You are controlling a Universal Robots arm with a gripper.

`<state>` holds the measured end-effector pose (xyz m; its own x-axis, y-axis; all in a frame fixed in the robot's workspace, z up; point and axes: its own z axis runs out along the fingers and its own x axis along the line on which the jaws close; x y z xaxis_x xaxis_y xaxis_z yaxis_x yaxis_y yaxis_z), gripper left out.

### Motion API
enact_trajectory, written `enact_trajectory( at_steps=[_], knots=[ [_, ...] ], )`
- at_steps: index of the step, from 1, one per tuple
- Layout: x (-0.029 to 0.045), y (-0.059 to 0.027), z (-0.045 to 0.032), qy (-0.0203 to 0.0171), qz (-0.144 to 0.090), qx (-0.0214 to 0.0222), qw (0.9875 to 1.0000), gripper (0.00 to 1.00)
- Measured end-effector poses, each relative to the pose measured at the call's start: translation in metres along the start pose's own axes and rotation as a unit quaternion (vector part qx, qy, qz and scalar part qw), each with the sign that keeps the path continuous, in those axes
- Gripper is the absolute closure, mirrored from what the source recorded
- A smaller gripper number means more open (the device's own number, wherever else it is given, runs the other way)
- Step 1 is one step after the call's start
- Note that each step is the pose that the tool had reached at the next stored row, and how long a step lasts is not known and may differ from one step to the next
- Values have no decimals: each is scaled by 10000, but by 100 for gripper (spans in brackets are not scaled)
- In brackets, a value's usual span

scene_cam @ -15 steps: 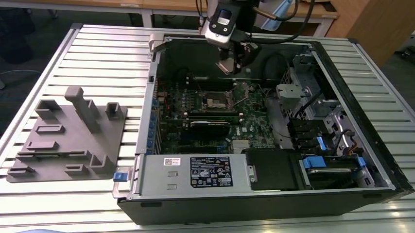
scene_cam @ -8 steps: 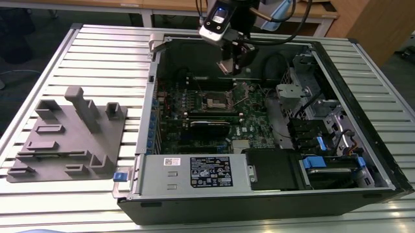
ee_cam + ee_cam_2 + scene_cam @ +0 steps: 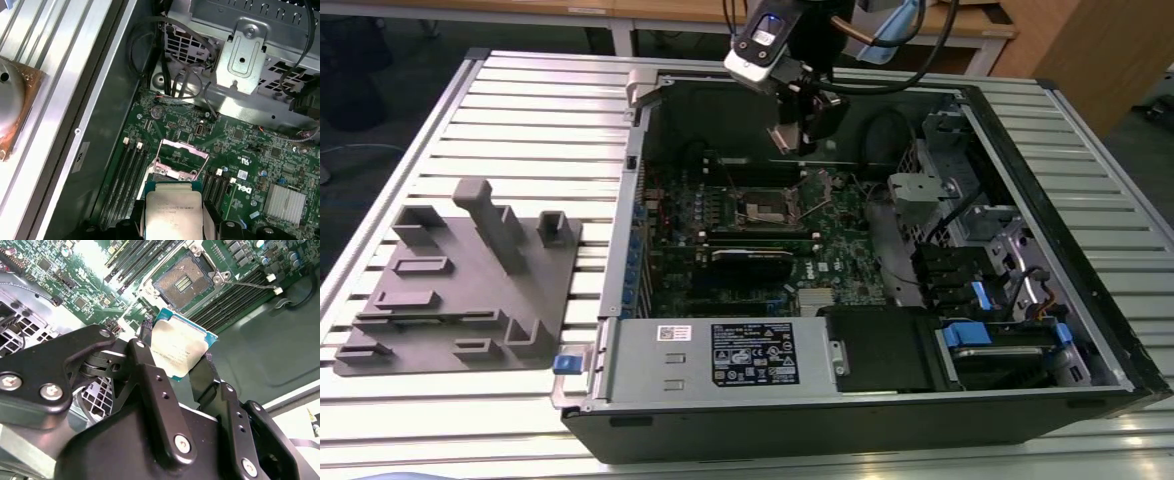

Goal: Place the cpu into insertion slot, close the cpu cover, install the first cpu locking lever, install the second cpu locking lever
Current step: 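Place the cpu into insertion slot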

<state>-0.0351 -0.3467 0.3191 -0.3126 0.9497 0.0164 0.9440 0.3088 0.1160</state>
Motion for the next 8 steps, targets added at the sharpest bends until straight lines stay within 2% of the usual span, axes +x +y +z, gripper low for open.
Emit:
enact_trajectory(
  at_steps=[5,8],
  knots=[
    [0,0,0,-1,5,0,10000,46],
    [1,0,1,-23,197,-4,9998,46]
  ],
)
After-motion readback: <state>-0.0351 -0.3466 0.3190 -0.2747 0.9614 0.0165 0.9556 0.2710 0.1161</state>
